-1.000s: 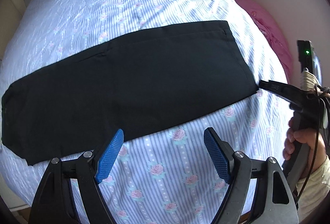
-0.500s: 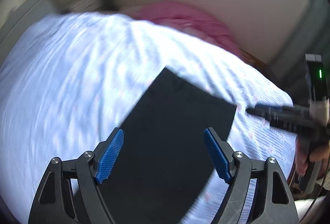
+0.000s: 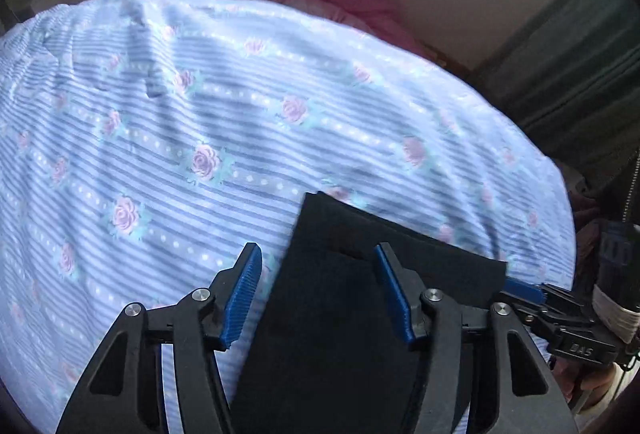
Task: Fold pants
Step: 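Grasp the trousers' end with both grippers and lift it to fold again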
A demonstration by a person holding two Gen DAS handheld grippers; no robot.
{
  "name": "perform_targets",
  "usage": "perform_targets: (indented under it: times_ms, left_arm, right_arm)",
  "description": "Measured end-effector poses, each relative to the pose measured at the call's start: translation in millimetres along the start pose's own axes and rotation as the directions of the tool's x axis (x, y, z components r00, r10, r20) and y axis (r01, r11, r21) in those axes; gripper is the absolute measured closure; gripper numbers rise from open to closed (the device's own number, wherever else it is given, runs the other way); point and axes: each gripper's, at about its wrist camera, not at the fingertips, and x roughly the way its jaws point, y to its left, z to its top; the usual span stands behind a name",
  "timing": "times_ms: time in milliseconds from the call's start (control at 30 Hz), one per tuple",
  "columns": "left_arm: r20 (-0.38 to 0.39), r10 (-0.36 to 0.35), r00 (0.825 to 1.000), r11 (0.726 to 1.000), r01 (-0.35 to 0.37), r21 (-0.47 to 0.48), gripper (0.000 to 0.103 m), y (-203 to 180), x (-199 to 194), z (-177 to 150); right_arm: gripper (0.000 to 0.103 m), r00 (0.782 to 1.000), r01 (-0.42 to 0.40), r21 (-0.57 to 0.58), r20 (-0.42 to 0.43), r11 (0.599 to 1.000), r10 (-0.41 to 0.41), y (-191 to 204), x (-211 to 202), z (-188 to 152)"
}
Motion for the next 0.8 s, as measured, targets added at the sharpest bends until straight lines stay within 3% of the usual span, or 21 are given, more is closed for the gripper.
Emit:
perform_targets:
  times_ms: [200,267,333,433,633,800]
  left_arm:
    - [-0.020,-0.042,0.999,0.999,0.041,-0.028,0.046,2,22,6]
    - [-0.008,-0.041,0.999,0.998,0.041,-0.037,0.051,-3,28,8]
    - [-0.010,-0.045,0.999,0.998,0.045,-0.044,0.070,-12,34,11]
    - [0.000,-0.031,1.000,0.999,0.031,-0.014,0.085,-27,26,11]
    - [0.161,-0.091,0.983,0.996,0.090,0.010,0.086,-43,-57,-8]
    - [0.297,-0.092,0.950,0.995,0.095,0.002,0.087,-28,-146,-48]
  right_arm:
    - [0.059,0.999,-0.039,-0.007,0.015,0.999,0.039,0,15,6]
    - [0.064,0.998,-0.053,0.007,0.018,0.999,0.053,-5,18,6]
    - [0.077,0.999,-0.044,0.003,0.016,0.999,0.044,-8,17,7]
    - [0.087,0.997,-0.072,0.010,-0.007,0.997,0.072,-16,11,12]
    - [0.089,0.993,-0.080,-0.207,0.065,0.975,0.096,39,-56,5]
    - [0.089,0.984,-0.072,-0.412,0.119,0.908,0.132,105,-119,-16]
